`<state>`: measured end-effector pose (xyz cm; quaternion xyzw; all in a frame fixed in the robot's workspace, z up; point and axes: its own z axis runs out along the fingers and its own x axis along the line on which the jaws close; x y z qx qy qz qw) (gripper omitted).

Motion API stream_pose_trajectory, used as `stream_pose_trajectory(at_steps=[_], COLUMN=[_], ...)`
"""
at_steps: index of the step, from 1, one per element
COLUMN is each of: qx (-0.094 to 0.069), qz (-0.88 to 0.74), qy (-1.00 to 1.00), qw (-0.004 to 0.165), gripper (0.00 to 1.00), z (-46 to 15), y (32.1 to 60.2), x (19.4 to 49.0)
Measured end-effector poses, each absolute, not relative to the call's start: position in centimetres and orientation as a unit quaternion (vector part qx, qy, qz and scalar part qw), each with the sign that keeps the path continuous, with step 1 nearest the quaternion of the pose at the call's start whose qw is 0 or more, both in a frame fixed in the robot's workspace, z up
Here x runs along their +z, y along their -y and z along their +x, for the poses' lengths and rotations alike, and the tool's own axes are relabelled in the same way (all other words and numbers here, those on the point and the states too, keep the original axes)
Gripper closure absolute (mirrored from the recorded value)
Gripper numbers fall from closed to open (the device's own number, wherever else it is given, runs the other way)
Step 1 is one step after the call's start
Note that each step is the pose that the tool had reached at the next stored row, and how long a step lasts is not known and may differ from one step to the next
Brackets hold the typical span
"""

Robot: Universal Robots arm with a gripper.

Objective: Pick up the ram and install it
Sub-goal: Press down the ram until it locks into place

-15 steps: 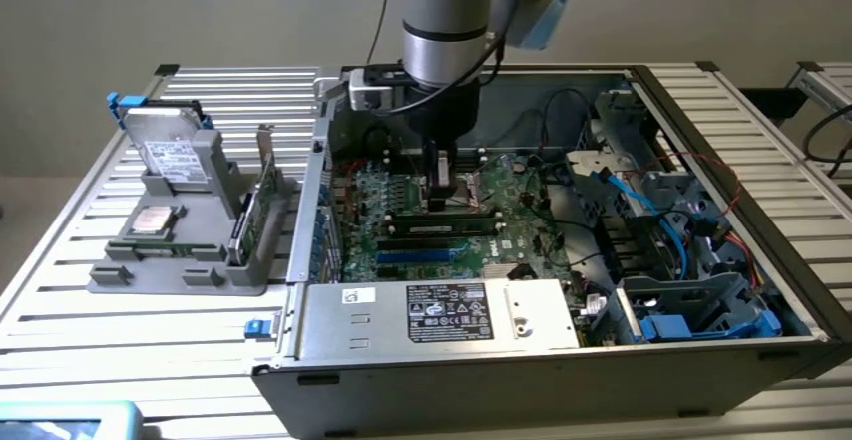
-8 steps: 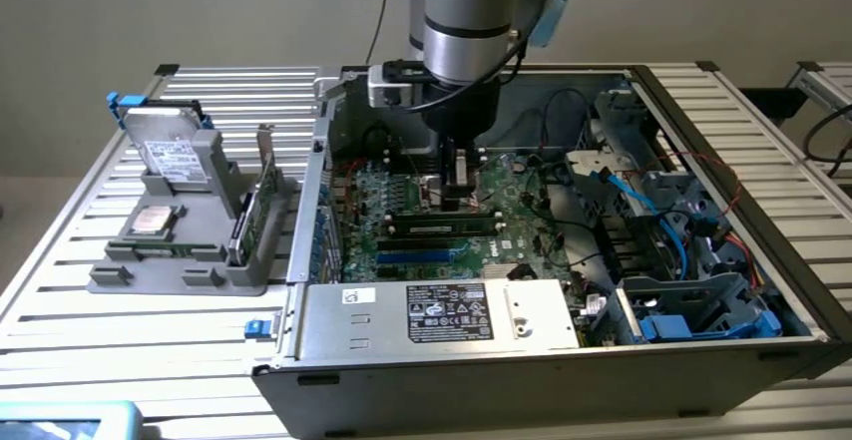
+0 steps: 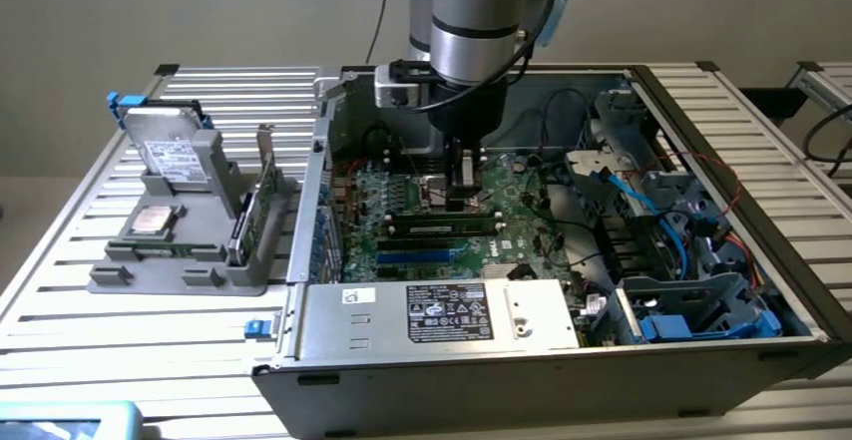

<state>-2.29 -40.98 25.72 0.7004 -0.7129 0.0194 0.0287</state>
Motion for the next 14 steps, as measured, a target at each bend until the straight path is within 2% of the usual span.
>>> stream_pose_trajectory(at_steps=[14], qx=[0.015], qz=[0.701], qy=[0.713], qw=[0.033], gripper=[0.89], z=[-2.29], y=[41.02], x=[25.72])
